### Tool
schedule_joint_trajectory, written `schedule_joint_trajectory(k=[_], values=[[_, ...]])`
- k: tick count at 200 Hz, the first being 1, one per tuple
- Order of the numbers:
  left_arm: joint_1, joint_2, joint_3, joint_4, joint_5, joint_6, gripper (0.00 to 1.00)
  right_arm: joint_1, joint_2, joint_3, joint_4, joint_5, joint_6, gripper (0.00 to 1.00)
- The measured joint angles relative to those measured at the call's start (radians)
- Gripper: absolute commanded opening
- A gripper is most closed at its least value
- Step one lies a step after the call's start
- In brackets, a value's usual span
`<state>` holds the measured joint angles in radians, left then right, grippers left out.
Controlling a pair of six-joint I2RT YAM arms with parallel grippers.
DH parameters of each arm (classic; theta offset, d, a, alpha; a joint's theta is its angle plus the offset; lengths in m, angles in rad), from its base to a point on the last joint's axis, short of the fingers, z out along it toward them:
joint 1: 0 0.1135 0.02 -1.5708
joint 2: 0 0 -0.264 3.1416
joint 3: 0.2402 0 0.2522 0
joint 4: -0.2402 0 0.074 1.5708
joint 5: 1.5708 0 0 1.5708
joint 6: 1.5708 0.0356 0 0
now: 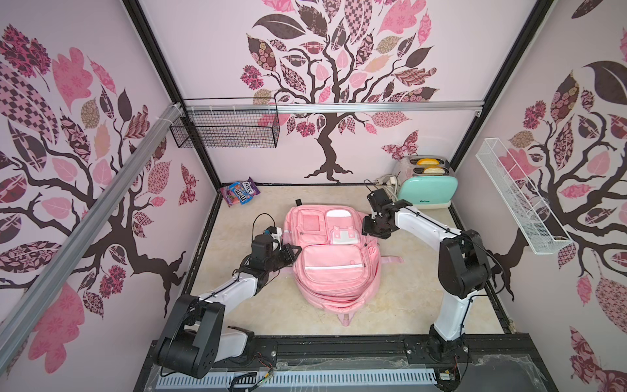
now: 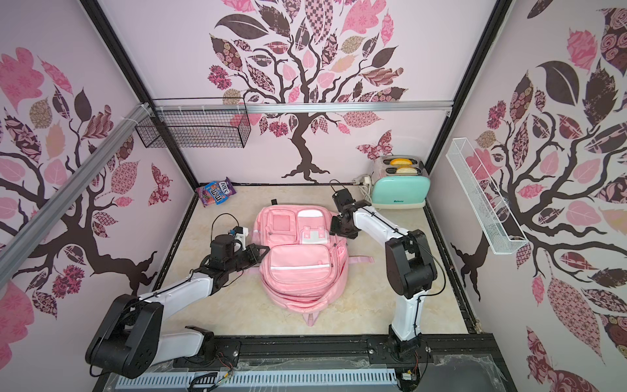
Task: Zip up the backpack
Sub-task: Zip the zipper on the backpack.
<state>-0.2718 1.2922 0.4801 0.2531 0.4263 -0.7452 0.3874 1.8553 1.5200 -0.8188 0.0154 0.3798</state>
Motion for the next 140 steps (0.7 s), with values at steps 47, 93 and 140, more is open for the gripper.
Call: schedule_joint_trajectory(k=[47, 93, 140], values=[[0.002, -0.014, -0.008, 0.008, 0.013, -0.018, 0.00, 0.041, -0.139, 0.117, 0.006, 0.027, -0.054, 0.57], [0.003, -0.016, -0.020, 0.043, 0.031, -0.042, 0.00, 0.216, -0.151, 0.087, 0.154, -0.215, -0.111, 0.42], [0.004, -0.040, -0.040, 0.074, 0.053, -0.071, 0.00, 0.300, 0.020, 0.132, 0.204, -0.351, -0.131, 0.40]])
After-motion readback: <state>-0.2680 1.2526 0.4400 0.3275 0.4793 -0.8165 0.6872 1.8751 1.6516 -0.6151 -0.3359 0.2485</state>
